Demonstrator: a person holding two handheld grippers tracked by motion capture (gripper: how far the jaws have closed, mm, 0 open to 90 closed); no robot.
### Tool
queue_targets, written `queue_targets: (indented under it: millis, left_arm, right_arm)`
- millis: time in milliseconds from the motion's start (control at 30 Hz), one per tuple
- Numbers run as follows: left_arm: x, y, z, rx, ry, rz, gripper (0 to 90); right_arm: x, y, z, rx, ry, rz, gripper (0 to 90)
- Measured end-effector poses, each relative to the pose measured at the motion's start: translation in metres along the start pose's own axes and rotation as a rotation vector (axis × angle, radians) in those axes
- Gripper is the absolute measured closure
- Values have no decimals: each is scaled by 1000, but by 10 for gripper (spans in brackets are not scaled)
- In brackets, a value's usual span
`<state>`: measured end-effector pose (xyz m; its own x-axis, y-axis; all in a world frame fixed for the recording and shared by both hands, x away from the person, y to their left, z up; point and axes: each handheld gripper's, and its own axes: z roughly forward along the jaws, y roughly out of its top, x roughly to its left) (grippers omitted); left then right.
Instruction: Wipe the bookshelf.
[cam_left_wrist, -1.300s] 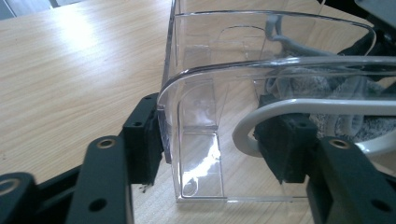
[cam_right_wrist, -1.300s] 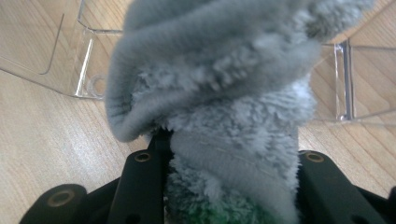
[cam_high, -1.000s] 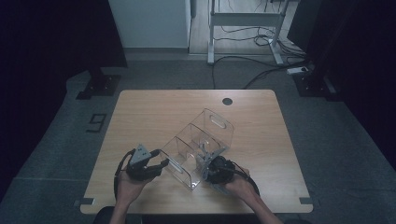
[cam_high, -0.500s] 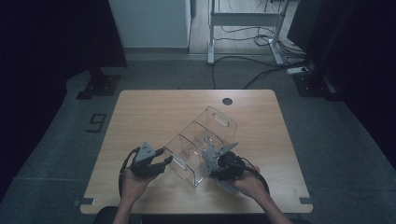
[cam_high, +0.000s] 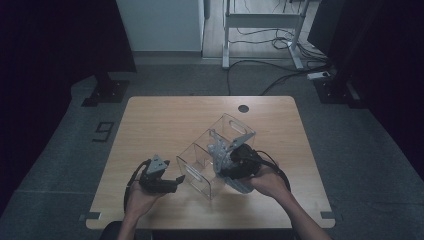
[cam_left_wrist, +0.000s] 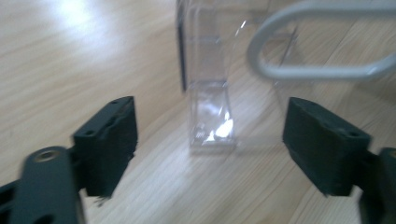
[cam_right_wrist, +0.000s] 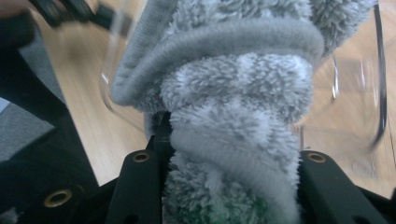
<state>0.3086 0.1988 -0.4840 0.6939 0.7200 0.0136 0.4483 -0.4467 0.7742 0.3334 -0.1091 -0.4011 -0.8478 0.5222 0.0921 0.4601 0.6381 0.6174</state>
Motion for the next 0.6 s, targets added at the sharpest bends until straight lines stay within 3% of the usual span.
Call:
queue_targets:
  millis: [100,200,367,600]
  left_arm:
    - [3,-8,0,42,2,5,141]
    - [11,-17,1,72,-18,-21,128]
    - [22,-32,4,140,-2,-18,84]
    - [35,-48,11,190,8,-26,0]
  right_arm:
    - [4,16,1,-5,22,-8,577]
    - [7,37,4,-9,38,-19,575]
    - [12,62,9,-8,59,-33,574]
    - [21,95,28,18,77,-50,573]
